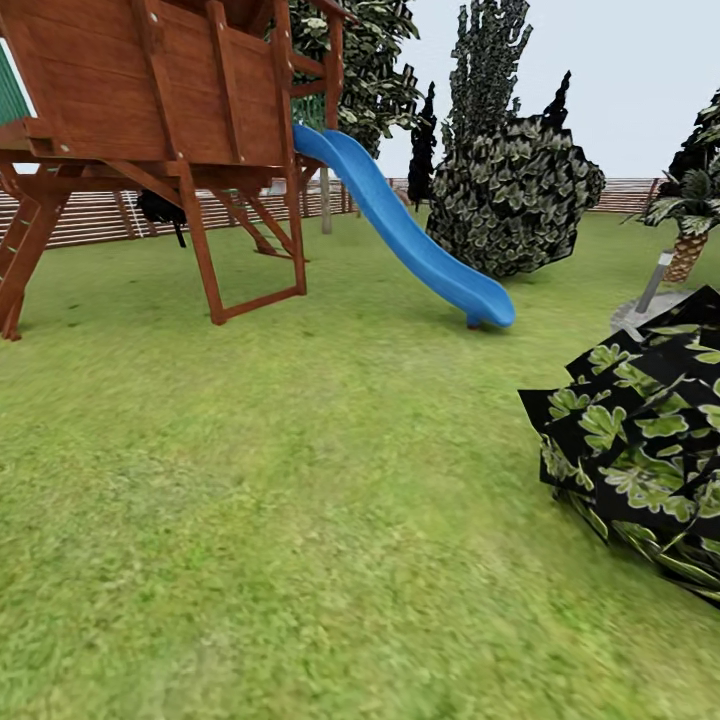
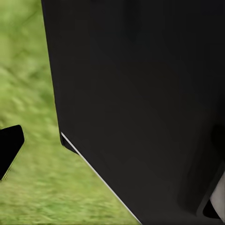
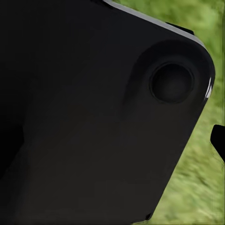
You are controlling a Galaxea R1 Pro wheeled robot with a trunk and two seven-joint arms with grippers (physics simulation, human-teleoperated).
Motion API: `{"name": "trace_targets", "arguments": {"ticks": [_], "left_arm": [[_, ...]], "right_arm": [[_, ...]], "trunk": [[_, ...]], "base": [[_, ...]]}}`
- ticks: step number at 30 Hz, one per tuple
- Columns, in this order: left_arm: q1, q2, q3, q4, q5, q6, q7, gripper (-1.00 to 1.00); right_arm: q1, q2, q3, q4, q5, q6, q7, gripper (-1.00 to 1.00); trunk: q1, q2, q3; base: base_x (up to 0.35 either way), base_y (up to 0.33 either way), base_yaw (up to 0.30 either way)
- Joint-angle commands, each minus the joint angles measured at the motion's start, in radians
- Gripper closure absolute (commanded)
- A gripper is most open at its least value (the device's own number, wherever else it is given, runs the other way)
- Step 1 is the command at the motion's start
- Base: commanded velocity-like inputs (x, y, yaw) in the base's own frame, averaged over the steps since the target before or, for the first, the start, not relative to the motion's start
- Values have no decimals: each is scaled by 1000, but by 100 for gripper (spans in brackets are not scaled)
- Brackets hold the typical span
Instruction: Take the three Easter eggs out of the wicker basket on the lawn in the garden, then place them on the lawn next to a single tree (choose any tree) so that all three eggs are next to the same tree and none are left in the basket.
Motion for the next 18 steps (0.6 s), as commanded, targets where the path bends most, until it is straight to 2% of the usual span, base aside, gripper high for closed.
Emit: {"name": "trace_targets", "arguments": {"ticks": [1, 18], "left_arm": [[0, 0, 1, 0, 0, -1, -1, -100], [0, 0, 1, 0, 0, -1, 0, -100]], "right_arm": [[-1, 0, 7, 1, -1, -3, 0, -100], [-1, -2, 8, 0, 1, -3, 0, -100]], "trunk": [[1, 0, -1], [1, 0, -1]], "base": [[317, 103, 0], [317, 103, 0]]}}
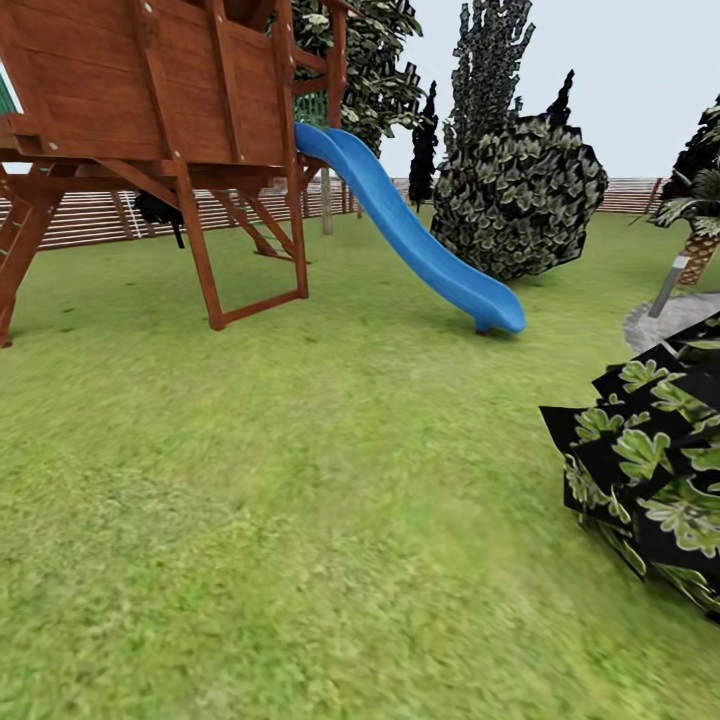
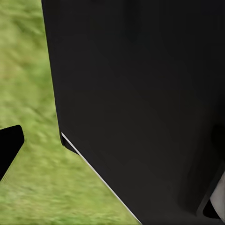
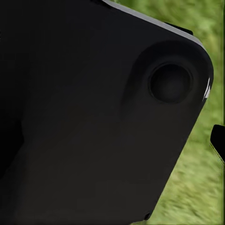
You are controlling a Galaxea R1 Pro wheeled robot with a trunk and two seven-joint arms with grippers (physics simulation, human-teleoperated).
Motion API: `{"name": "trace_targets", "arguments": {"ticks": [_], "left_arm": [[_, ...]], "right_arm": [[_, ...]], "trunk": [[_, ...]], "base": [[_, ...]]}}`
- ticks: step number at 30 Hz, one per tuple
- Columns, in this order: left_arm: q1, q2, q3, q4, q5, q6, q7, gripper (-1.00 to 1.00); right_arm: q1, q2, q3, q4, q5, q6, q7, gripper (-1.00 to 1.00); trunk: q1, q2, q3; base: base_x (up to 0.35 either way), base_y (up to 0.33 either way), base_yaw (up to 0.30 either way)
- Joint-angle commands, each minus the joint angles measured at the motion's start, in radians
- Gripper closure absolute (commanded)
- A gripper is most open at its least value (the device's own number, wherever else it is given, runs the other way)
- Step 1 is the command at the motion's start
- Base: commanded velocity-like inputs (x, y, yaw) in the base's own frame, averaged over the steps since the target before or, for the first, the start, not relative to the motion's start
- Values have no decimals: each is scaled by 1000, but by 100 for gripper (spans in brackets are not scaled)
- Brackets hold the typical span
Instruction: Take the three Easter eggs out of the wicker basket on the lawn in the garden, then place them on the lawn next to a single tree (choose any tree) so that all three eggs are next to the same tree and none are left in the basket.
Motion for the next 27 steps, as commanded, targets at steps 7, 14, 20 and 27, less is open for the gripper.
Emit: {"name": "trace_targets", "arguments": {"ticks": [7, 14, 20, 27], "left_arm": [[0, 0, 1, 0, 0, -1, -1, -100], [0, 0, 1, 0, 0, -1, -1, -100], [0, 0, 0, 0, 0, -1, -1, -100], [0, 0, 1, 0, 0, -1, -1, -100]], "right_arm": [[-1, 1, 9, 2, -1, -3, -1, -100], [-1, 0, 9, 2, -1, -3, -1, -100], [-1, 1, 9, 2, -1, -3, -1, -100], [-1, 1, 9, 2, 2, -3, -1, -100]], "trunk": [[1, 0, -1], [1, 0, -1], [1, 0, -1], [1, 0, -1]], "base": [[317, 103, 0], [317, 103, 0], [317, 103, 0], [317, 102, 0]]}}
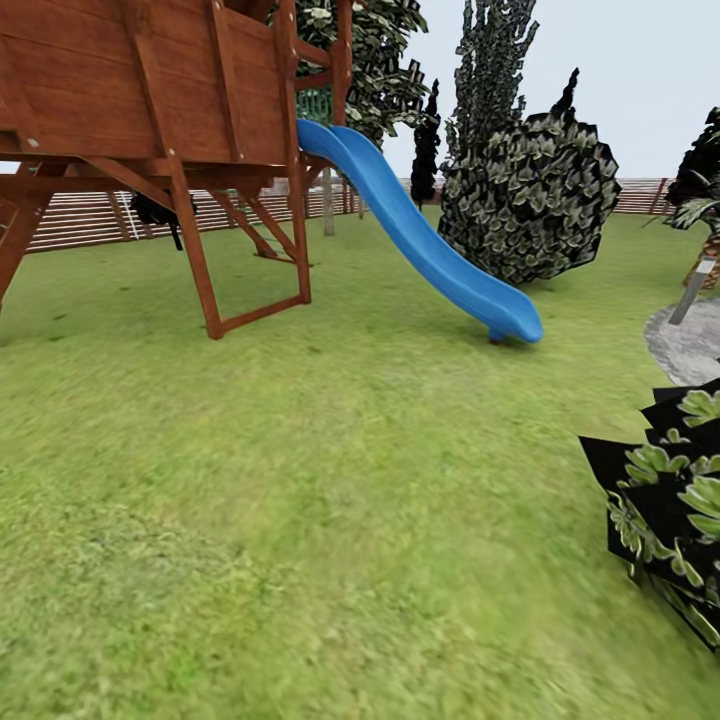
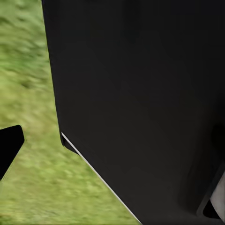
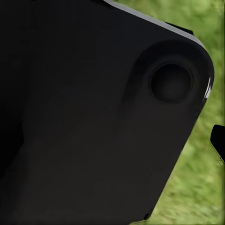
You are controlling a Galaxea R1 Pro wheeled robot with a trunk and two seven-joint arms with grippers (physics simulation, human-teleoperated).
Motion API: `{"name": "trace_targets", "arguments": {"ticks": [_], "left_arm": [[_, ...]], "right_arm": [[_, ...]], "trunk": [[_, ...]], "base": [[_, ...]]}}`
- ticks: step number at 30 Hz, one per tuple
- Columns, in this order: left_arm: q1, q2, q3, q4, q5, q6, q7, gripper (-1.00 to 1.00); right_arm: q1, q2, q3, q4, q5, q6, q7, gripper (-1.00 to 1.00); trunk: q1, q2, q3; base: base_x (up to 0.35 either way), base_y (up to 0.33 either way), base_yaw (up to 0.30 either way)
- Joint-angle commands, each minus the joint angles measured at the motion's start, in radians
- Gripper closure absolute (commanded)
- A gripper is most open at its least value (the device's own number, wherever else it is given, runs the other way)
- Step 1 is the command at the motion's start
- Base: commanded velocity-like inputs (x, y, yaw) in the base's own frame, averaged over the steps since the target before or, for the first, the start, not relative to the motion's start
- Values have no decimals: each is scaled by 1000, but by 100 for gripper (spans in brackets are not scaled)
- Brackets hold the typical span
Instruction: Take the three Easter eggs out of the wicker basket on the lawn in the garden, then place them on the lawn next to a single tree (choose any tree) so that all three eggs are next to the same tree and none are left in the basket.
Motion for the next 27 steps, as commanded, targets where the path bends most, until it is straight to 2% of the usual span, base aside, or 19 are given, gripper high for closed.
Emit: {"name": "trace_targets", "arguments": {"ticks": [1, 27], "left_arm": [[0, 0, 1, 0, 0, -1, -1, -100], [0, 0, 1, 0, 0, -1, -1, -100]], "right_arm": [[-1, 0, 8, 1, -1, -3, 0, -100], [-1, -2, 8, -1, -1, -4, 0, -100]], "trunk": [[1, 0, -1], [1, 0, -1]], "base": [[317, 102, 0], [317, 102, 0]]}}
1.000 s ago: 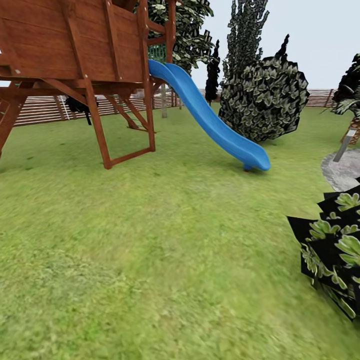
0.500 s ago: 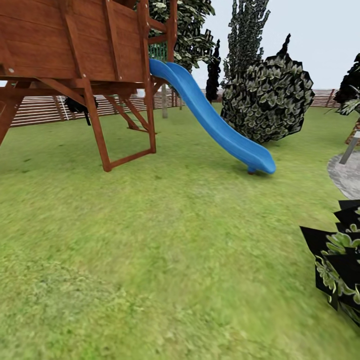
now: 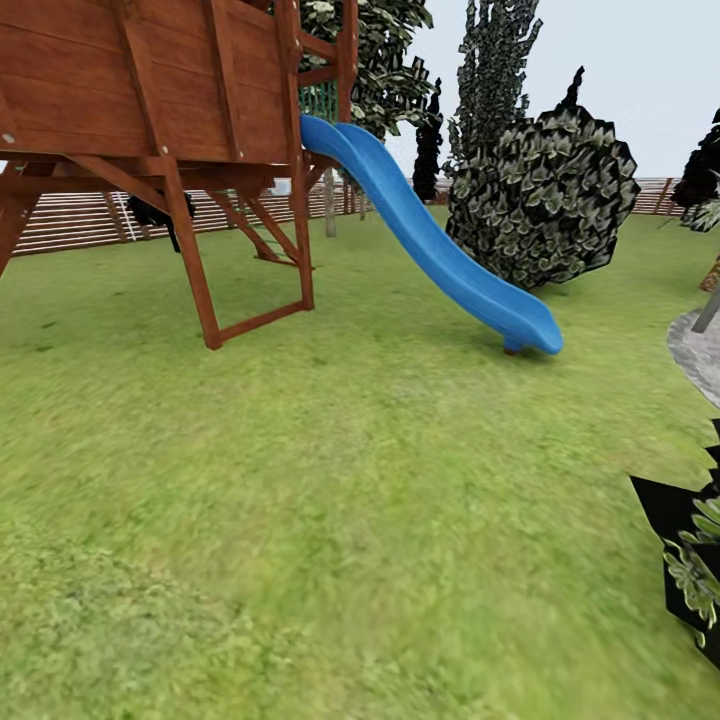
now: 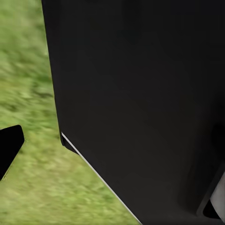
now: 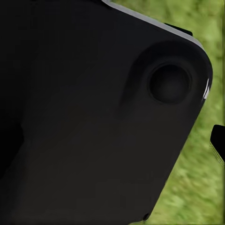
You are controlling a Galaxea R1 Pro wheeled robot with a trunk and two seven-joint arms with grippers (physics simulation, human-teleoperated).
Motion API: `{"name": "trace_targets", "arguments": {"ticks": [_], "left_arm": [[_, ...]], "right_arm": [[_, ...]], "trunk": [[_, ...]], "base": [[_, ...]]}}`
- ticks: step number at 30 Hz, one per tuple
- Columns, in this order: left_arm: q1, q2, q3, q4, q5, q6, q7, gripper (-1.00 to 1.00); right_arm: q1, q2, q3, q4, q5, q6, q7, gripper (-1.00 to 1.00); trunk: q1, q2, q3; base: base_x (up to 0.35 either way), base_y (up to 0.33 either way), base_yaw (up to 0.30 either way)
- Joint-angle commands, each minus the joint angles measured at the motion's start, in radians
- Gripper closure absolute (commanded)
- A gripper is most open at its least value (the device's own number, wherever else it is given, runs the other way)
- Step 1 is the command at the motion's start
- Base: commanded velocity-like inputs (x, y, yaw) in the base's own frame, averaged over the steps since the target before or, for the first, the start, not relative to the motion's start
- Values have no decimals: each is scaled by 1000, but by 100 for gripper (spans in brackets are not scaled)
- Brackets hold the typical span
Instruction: Take the three Easter eggs out of the wicker basket on the lawn in the garden, then place them on the lawn next to a single tree (choose any tree) so that all three eggs are next to the same tree and none are left in the basket.
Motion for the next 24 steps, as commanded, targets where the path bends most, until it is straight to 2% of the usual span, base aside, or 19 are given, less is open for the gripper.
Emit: {"name": "trace_targets", "arguments": {"ticks": [1, 24], "left_arm": [[0, 0, 1, 0, 0, -1, -1, -100], [0, 0, 1, 0, 0, -1, -1, -100]], "right_arm": [[-1, 0, 8, 1, -1, -3, 0, -100], [-1, -3, 5, 1, -1, -5, 0, -100]], "trunk": [[1, 0, -1], [1, 0, -1]], "base": [[317, 102, 0], [317, 101, 0]]}}
